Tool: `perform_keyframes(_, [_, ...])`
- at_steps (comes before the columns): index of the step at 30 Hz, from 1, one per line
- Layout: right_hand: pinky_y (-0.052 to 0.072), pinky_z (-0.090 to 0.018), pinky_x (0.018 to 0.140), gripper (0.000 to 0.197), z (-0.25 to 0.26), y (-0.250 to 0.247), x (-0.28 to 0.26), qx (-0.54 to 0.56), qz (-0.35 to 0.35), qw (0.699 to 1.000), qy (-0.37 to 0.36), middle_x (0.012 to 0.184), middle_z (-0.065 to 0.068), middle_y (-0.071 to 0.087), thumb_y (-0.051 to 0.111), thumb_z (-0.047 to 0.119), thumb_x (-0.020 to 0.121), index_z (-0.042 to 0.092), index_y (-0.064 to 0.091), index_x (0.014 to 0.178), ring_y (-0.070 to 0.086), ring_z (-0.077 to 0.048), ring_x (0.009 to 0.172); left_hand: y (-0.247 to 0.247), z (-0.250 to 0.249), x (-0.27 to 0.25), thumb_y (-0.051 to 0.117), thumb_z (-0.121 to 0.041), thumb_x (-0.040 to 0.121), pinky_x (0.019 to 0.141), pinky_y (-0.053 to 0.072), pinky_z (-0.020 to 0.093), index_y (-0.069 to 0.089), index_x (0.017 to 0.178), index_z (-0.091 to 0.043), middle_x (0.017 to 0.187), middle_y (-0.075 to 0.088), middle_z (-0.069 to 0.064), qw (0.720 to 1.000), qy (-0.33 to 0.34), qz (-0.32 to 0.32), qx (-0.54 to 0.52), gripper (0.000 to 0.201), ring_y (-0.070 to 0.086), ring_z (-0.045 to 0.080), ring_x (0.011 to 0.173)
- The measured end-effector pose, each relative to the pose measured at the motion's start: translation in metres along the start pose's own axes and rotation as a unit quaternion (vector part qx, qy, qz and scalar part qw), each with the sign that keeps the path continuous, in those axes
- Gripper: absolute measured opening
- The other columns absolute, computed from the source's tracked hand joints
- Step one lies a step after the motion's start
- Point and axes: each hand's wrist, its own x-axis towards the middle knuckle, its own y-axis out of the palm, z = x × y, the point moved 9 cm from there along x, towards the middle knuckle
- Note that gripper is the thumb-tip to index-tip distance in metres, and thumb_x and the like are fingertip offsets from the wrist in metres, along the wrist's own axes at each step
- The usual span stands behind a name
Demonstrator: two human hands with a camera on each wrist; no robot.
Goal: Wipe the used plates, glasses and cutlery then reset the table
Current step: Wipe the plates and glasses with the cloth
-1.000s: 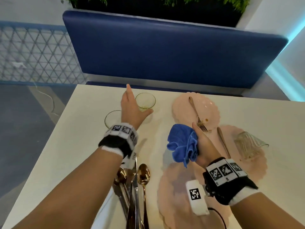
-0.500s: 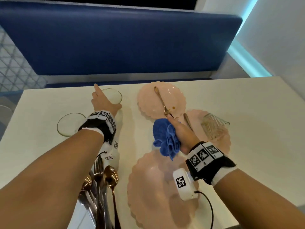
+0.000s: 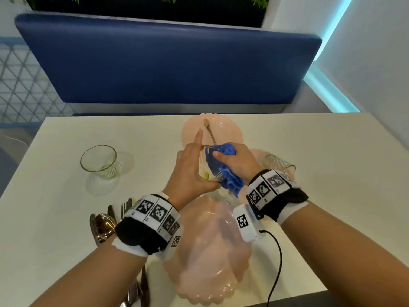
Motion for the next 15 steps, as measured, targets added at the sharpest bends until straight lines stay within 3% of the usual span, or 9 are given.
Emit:
perform_keyframes(2, [0.054,-0.033,0.080,0.017,0.000,-0.005,-0.007,-0.038,0.005,0.999,-0.010,0.094,-0.006,0.069,0.064,0.019,0.087,0.010,0.066,0.102,0.065,-0.021,0.086,0.001,0.009,-0.007,0.077,-0.038,0.071,0.090,0.039,0.020,0.008,0.149,-0.030,0.127,0.044,-0.008,0.994,-0.025,0.005,-0.103,0.105,0.045,0.009,0.113])
perform_keyframes(3, [0.052,-0.032,0.078,0.019,0.003,-0.007,-0.011,-0.047,0.005,0.999,-0.024,0.094,-0.008,0.068,0.064,0.018,0.087,0.007,0.066,0.103,0.063,-0.021,0.085,0.001,0.020,-0.010,0.066,-0.046,0.080,0.087,0.042,0.020,0.016,0.147,-0.030,0.128,0.047,-0.006,0.983,-0.063,-0.017,-0.170,0.085,0.049,0.010,0.113])
perform_keyframes(4, [0.052,-0.029,0.077,0.020,0.007,-0.009,-0.017,-0.056,0.003,0.998,-0.038,0.094,-0.009,0.068,0.064,0.017,0.087,0.006,0.065,0.103,0.063,-0.021,0.084,0.003,0.031,-0.014,0.048,-0.052,0.089,0.084,0.046,0.022,0.027,0.144,-0.027,0.129,0.052,-0.001,0.961,-0.121,-0.042,-0.246,0.065,0.053,0.014,0.111])
perform_keyframes(6, [0.050,-0.018,0.067,0.010,0.019,-0.009,-0.030,-0.069,0.003,0.995,-0.070,0.086,-0.005,0.068,0.062,0.017,0.088,0.011,0.066,0.096,0.062,-0.013,0.072,0.022,0.056,-0.024,0.025,-0.060,0.093,0.077,0.052,0.031,0.051,0.130,-0.017,0.115,0.064,0.008,0.892,-0.266,-0.036,-0.365,0.062,0.063,0.019,0.096])
perform_keyframes(8, [0.047,-0.022,0.047,0.013,0.035,-0.004,-0.045,-0.070,0.022,0.992,-0.100,0.062,0.006,0.064,0.060,0.015,0.090,0.027,0.063,0.085,0.053,-0.006,0.046,0.050,0.050,-0.035,0.036,-0.061,0.090,0.062,0.056,0.030,0.067,0.102,-0.016,0.087,0.071,0.005,0.826,-0.328,0.052,-0.456,0.056,0.068,0.018,0.072])
perform_keyframes(9, [0.046,-0.025,0.044,0.015,0.038,-0.001,-0.052,-0.055,0.034,0.992,-0.108,0.053,0.008,0.061,0.059,0.016,0.091,0.031,0.061,0.087,0.050,-0.007,0.039,0.060,0.050,-0.036,0.048,-0.055,0.086,0.058,0.056,0.029,0.070,0.091,-0.016,0.079,0.071,0.004,0.791,-0.350,0.086,-0.494,0.045,0.068,0.017,0.066])
perform_keyframes(11, [0.052,-0.035,0.061,0.016,0.045,-0.001,-0.062,-0.074,0.027,0.988,-0.136,0.056,0.006,0.060,0.062,0.021,0.089,0.030,0.053,0.098,0.055,-0.009,0.047,0.067,0.050,-0.033,0.063,-0.040,0.075,0.065,0.055,0.029,0.071,0.088,-0.015,0.081,0.069,0.003,0.753,-0.349,0.103,-0.548,0.030,0.067,0.017,0.072])
perform_keyframes(12, [0.052,-0.035,0.068,0.023,0.046,-0.006,-0.067,-0.092,0.009,0.983,-0.156,0.063,0.007,0.059,0.064,0.023,0.087,0.028,0.046,0.102,0.058,-0.010,0.056,0.065,0.051,-0.030,0.063,-0.036,0.076,0.070,0.054,0.031,0.069,0.096,-0.014,0.086,0.068,0.004,0.751,-0.337,0.094,-0.559,0.030,0.066,0.018,0.078])
perform_keyframes(15, [0.048,-0.020,0.054,0.031,0.061,-0.017,-0.089,-0.046,-0.013,0.970,-0.239,0.077,0.008,0.053,0.066,0.016,0.086,0.022,0.043,0.106,0.056,-0.005,0.054,0.057,0.048,-0.022,0.056,-0.033,0.081,0.076,0.052,0.033,0.065,0.098,-0.012,0.089,0.065,0.010,0.770,-0.300,0.091,-0.557,0.029,0.064,0.022,0.083])
